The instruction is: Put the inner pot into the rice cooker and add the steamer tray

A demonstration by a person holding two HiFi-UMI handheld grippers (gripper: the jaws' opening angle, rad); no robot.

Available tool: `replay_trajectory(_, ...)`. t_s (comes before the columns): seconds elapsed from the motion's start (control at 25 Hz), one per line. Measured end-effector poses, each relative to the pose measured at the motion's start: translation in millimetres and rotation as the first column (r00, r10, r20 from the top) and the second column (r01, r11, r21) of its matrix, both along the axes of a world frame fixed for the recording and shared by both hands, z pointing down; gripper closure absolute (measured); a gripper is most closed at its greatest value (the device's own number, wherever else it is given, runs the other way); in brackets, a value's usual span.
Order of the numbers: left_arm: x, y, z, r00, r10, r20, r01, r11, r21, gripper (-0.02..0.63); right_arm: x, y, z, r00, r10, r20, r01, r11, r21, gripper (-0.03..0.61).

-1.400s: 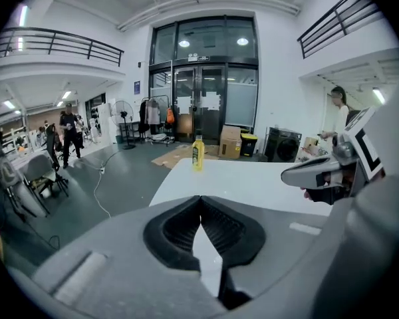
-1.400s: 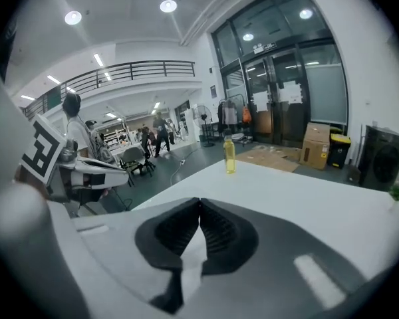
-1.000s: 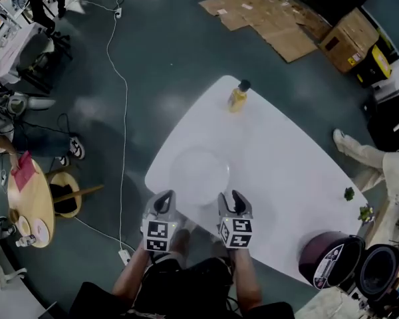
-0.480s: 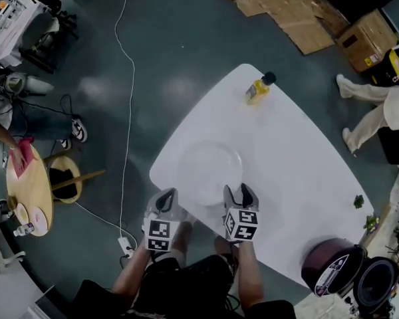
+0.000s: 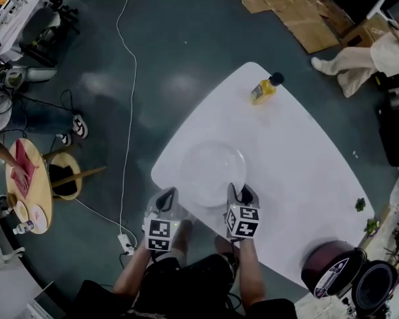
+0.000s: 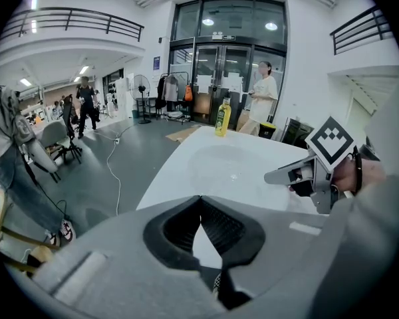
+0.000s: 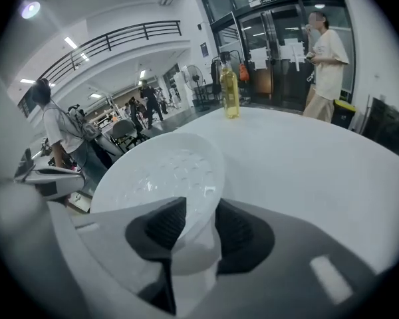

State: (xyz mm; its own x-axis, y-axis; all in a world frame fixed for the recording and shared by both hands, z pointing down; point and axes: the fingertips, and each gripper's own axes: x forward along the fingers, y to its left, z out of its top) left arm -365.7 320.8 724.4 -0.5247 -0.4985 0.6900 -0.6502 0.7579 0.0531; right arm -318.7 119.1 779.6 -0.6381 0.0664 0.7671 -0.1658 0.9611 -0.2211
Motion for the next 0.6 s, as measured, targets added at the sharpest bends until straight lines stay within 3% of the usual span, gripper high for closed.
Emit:
replay_trajectory(0.16, -3.1, 3.8, 1.2, 1.000, -0.011, 0.000, 0.011, 1.000, -0.001, 0.603, -2.9, -6.5, 0.2, 0.999, 0.023, -0.025, -0.023, 1.000, 0.003, 0.470)
replay_trajectory(0.32, -4.4, 7.5, 0.9, 1.000, -0.016, 0.003, 0.016, 1.000, -0.004, 0.603, -4.5, -14.3, 0.6, 0.998, 0.045, -0.043, -0.045, 0.999, 0.012, 0.557)
replay_trajectory(0.6, -5.6, 12.4, -3.4, 1.000, -0.020, 0.018, 0.020, 1.000, -0.009, 0.603, 1.8, -12.0, -4.3, 0.998, 0.054, -0.033, -0.053, 0.998, 0.015, 0.560)
